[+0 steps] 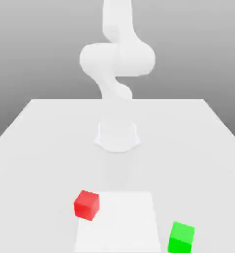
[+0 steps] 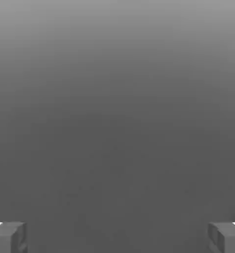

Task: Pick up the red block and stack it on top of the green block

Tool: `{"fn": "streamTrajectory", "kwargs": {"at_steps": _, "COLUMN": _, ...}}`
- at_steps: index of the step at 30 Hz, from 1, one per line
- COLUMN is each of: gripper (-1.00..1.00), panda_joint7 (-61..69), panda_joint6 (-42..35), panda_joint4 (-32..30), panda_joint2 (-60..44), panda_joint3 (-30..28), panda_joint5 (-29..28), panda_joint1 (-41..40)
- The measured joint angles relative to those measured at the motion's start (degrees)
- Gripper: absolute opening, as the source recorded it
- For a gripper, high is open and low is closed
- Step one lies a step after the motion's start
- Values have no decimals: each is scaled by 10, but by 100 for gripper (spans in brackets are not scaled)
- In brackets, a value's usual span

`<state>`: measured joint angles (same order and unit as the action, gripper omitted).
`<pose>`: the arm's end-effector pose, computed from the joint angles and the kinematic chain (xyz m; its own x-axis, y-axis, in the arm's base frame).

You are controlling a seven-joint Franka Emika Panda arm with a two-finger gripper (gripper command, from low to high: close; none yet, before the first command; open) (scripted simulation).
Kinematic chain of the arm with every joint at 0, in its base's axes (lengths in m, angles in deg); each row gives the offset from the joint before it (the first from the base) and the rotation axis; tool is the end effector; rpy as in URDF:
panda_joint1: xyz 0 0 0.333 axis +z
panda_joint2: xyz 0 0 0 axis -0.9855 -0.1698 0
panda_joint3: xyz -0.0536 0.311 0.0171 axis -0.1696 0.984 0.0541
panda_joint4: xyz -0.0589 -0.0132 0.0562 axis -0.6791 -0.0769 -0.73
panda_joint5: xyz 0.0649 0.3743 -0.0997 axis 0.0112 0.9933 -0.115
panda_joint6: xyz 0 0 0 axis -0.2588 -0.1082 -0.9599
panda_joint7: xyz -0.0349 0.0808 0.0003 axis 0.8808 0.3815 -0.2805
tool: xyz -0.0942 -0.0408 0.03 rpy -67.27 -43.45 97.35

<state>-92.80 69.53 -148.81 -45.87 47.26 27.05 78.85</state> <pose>0.3796 -0.0067 0.6614 0.4976 -0.7368 0.4577 -0.5666 -0.6757 -0.4716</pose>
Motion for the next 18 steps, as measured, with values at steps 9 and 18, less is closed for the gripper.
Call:
{"fn": "streamTrajectory", "kwargs": {"at_steps": 9, "gripper": 0, "panda_joint7": -52, "panda_joint6": 114, "panda_joint4": -109, "panda_joint2": -195, "panda_joint3": -2, "panda_joint5": -23, "panda_joint1": -50}}
{"fn": "streamTrajectory", "kwargs": {"at_steps": 18, "gripper": 0, "panda_joint7": -75, "panda_joint6": 224, "panda_joint4": -215, "panda_joint2": -382, "panda_joint3": -24, "panda_joint5": -7, "panda_joint1": -81}}
